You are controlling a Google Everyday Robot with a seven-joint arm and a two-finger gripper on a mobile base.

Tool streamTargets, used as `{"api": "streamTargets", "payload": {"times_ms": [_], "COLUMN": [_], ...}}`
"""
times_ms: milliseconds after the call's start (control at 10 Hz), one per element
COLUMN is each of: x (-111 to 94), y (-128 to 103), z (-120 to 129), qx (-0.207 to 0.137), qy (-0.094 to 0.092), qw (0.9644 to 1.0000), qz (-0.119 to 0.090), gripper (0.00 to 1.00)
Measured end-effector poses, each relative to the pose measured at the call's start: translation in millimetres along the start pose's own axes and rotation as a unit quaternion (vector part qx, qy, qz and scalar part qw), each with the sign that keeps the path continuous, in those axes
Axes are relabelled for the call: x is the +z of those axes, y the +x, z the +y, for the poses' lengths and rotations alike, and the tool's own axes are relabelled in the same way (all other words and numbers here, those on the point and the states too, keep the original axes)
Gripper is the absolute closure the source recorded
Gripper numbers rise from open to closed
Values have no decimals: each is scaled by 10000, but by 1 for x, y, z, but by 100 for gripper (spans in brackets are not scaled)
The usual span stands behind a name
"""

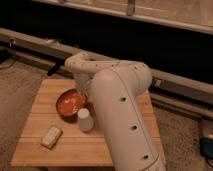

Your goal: Drag the ceramic bowl in a circle

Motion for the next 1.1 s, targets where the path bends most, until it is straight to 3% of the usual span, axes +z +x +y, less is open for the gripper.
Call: {"api": "streamTargets", "payload": {"times_ms": [400, 900, 1100], "x": [-2, -11, -12], "y": [-16, -57, -76], "z": [-7, 39, 60], "qx": [168, -214, -389], "qy": [193, 116, -1], "qw": [9996, 9988, 9981], "qz": [-134, -415, -484], "gripper": [100, 100, 100]}}
